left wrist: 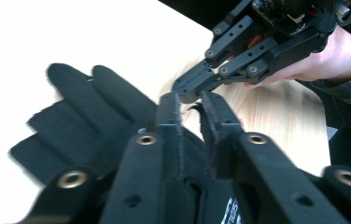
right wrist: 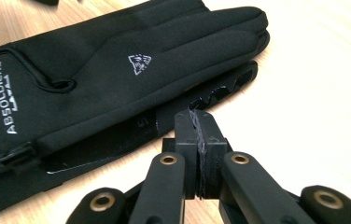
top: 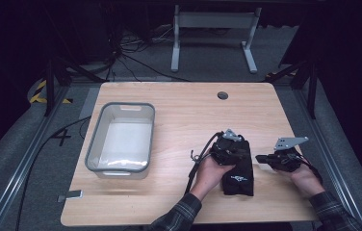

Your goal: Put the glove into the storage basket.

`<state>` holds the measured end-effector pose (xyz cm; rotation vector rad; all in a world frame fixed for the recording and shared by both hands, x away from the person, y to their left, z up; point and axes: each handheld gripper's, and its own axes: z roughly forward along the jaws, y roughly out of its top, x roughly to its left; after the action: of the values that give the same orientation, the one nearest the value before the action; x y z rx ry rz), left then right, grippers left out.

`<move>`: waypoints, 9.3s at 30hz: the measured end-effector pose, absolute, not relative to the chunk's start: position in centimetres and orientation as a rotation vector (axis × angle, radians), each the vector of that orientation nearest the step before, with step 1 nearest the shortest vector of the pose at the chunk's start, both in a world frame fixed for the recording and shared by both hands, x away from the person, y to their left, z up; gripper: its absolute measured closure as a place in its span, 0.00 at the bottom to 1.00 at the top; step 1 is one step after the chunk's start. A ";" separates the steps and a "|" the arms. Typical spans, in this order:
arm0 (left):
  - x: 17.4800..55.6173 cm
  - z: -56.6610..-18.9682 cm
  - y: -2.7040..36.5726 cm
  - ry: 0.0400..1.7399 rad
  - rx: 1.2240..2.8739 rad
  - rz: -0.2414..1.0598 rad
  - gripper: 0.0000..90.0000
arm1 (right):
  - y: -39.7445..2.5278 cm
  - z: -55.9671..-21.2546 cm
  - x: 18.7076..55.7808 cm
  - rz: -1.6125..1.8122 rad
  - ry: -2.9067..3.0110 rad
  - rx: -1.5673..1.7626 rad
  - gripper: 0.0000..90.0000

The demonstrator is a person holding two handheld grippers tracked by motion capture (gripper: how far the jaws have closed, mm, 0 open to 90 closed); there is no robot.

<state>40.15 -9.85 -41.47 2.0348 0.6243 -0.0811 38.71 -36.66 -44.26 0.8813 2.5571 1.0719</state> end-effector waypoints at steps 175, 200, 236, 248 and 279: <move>41.6 -31.0 13.7 1.097 2.124 0.353 0.77 | -39.2 -46.7 37.3 1.017 2.394 1.037 0.13; 44.3 -38.7 21.4 1.375 2.103 0.258 0.76 | -39.2 -46.7 37.3 1.015 2.392 1.039 0.13; 45.3 -39.9 21.7 1.420 2.098 0.345 0.29 | -39.2 -46.7 37.3 1.015 2.391 1.039 0.13; 44.4 -37.3 18.7 1.293 2.063 0.352 0.10 | -39.2 -46.7 37.3 1.015 2.392 1.039 0.13; 41.3 -37.3 3.6 0.930 2.129 0.256 0.07 | -39.2 -46.7 37.3 1.016 2.392 1.039 0.13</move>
<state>41.29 3.55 -37.32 2.1292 0.9296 0.2557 37.33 -39.23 -46.70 1.0387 2.3920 1.0155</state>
